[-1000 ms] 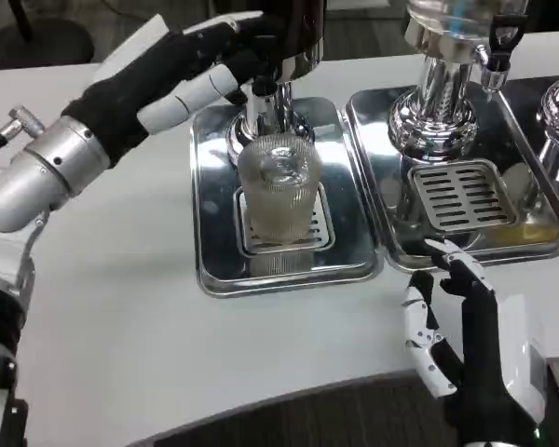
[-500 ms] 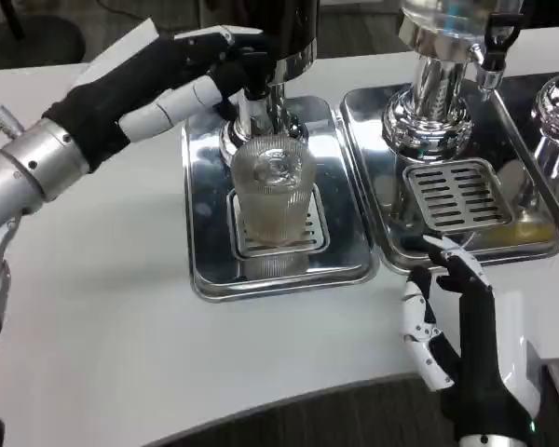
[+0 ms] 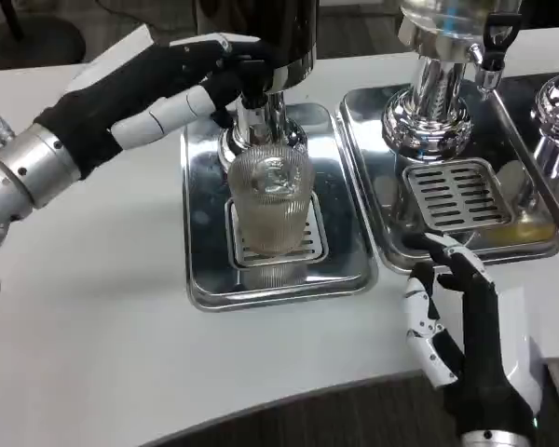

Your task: Grasp the cup under the faucet to collect the drink, then remove the cup.

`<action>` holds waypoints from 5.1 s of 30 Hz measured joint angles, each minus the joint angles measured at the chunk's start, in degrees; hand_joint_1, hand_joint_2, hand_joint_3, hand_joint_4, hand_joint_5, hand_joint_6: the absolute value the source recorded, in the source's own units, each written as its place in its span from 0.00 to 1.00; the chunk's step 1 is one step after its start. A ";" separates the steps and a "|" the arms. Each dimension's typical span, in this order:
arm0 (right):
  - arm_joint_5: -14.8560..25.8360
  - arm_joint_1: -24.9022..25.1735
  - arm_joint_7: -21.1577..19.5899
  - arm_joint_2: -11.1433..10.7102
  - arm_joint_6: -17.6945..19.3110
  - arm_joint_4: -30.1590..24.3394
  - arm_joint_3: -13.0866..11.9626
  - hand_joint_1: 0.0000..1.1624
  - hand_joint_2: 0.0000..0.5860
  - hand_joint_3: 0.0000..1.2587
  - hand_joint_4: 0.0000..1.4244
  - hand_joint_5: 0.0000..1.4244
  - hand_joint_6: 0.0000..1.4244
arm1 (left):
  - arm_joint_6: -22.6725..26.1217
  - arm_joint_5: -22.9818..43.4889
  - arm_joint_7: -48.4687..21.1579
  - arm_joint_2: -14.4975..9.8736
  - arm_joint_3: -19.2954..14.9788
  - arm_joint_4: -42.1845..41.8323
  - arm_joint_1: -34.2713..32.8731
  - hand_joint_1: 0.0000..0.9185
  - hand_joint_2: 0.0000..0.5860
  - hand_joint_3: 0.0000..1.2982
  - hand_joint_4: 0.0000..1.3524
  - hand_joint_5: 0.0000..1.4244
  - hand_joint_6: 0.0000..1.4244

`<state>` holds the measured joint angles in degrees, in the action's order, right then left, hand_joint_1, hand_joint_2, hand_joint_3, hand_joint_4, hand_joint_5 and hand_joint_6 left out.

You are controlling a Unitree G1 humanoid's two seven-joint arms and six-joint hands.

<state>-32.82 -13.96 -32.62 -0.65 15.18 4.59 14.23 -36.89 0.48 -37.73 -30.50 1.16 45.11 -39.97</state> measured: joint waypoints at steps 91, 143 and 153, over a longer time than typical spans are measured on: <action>5.48 14.41 13.79 0.87 -7.14 1.83 -0.66 0.44 0.42 0.08 0.05 0.11 0.18 | -8.14 -20.94 22.59 -6.49 5.79 -11.29 4.61 0.00 0.09 0.18 0.18 0.19 0.34; 9.87 27.58 18.17 2.41 -3.57 19.89 0.77 0.47 0.30 0.00 0.00 0.04 0.12 | -5.60 -16.74 20.70 -6.70 6.13 -14.33 6.88 0.00 0.12 0.20 0.18 0.18 0.35; 10.75 29.76 19.06 2.41 -2.88 22.59 0.79 0.48 0.30 0.00 0.00 0.02 0.13 | -5.15 -16.49 20.45 -6.71 6.12 -14.79 7.01 0.00 0.12 0.20 0.18 0.18 0.35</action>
<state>-22.07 15.80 -13.57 1.76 12.30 27.18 15.02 -42.04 -16.01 -17.28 -37.20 7.28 30.32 -32.96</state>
